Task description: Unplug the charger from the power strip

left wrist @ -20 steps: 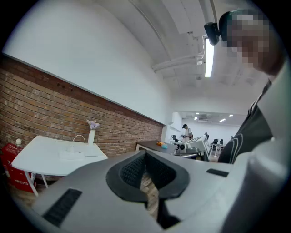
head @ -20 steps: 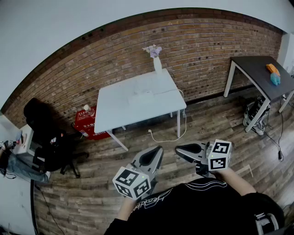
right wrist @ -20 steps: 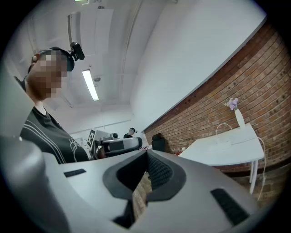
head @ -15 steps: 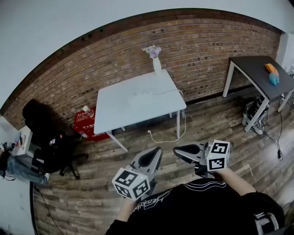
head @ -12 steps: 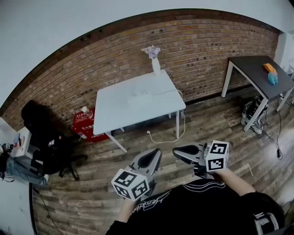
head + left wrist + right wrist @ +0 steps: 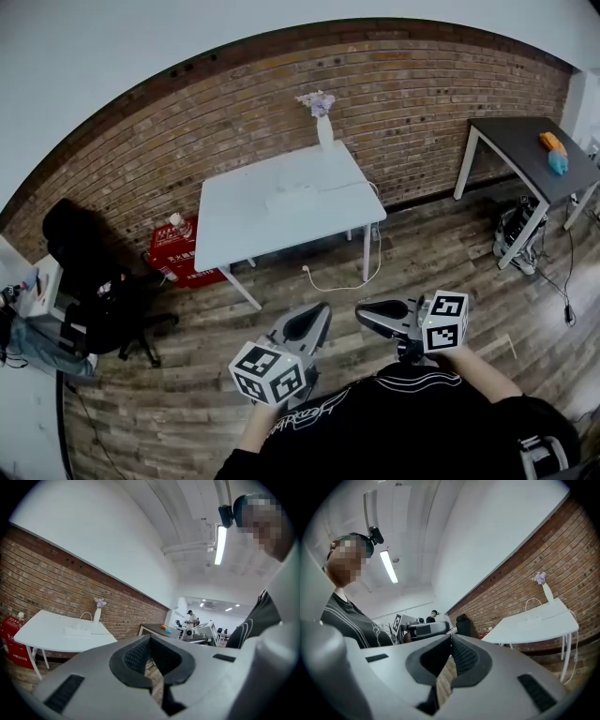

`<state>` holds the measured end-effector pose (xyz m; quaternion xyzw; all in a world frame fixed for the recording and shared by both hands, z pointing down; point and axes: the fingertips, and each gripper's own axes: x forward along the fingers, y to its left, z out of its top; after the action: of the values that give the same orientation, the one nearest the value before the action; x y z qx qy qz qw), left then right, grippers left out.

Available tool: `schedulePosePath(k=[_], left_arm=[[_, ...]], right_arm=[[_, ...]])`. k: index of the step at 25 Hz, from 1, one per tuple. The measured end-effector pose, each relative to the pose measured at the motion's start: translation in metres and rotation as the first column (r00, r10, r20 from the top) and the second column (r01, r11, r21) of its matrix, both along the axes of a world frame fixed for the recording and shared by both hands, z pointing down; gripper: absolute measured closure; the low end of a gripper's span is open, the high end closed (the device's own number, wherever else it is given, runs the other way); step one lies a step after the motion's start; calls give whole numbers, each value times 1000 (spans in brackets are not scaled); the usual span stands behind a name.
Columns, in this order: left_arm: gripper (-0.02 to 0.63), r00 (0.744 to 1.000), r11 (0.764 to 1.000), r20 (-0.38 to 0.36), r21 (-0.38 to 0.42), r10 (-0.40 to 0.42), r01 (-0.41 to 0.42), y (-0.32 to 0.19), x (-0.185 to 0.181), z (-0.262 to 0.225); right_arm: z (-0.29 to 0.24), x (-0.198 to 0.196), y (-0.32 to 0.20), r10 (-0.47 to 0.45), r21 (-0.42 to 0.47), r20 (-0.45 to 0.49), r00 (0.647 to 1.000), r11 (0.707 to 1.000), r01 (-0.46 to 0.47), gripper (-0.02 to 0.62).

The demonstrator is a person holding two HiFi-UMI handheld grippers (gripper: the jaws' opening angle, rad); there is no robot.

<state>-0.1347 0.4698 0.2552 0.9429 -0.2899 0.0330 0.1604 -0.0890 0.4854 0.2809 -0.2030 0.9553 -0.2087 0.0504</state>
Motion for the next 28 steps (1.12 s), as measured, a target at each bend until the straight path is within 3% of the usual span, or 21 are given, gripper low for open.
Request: schedulePosePath(k=[14,28], left_arm=[[601,1000,998,5,-66,15,-14,-67,26,32],[601,998,994,25,-101,-49,51,-261,73,52]], right_arm=[[30,31,-62,36,-77,43,998,996,-33,597],[49,78,-264,-27,-136,81,996,990,38,597]])
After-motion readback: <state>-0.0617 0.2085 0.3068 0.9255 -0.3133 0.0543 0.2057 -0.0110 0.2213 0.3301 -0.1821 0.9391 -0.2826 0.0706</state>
